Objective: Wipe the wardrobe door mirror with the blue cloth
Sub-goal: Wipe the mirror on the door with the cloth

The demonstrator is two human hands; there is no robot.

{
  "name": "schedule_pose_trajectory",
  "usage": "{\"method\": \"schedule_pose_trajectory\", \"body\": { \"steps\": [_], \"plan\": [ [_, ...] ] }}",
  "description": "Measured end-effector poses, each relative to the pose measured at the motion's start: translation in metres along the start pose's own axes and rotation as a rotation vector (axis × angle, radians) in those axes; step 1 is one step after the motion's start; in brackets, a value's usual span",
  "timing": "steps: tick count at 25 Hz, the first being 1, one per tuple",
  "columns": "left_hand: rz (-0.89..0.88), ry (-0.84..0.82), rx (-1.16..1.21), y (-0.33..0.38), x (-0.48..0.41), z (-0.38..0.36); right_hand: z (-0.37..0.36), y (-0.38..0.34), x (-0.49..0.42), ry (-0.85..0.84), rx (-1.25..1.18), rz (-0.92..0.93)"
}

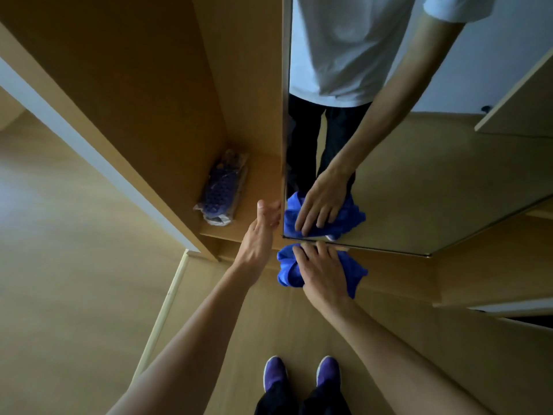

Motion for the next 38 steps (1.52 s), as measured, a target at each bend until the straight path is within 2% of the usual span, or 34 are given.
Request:
{"method": "schedule_pose_trajectory", "body": {
  "steps": [4,9,13,17,22,26,30,38],
  "plan": [
    [0.046,-0.001,-0.026,-0.021,0.001,-0.008,-0.011,0.025,0.016,-0.054,-0.394,-0.172],
    [0.044,0.028,-0.027,-0.028,-0.002,-0.011,-0.038,0.024,0.022,-0.175,-1.399,-0.597],
    [0.032,0.019,-0.022,-0.034,-0.003,-0.009,-0.052,0.009,0.017,-0.333,-1.875,-0.871],
    [0.028,0.016,-0.022,-0.038,-0.004,-0.009,-0.053,-0.011,0.007,-0.493,-2.212,-0.942],
    [0.024,0.015,-0.093,-0.031,0.000,-0.011,-0.040,-0.025,-0.012,-0.436,-2.480,-0.837],
    [0.020,0.031,-0.099,-0.032,-0.003,-0.012,-0.044,-0.019,-0.009,-0.389,-2.505,-0.851],
    [0.037,0.042,-0.050,-0.036,-0.007,-0.017,-0.045,0.007,0.000,-0.317,-2.475,-0.936],
    [0.024,0.030,-0.103,-0.036,-0.013,-0.011,-0.046,0.074,0.034,0.012,-2.484,-1.172]
  ]
}}
Point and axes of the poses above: each hand's wrist, its own x-axis away from the middle knuckle, its own z-axis out of the back of the hand, y = z × x, the point moved 4 cm from there along -x, towards the middle knuckle, and after that the axes turned 5 degrees about -y, right-handed, at the moved point
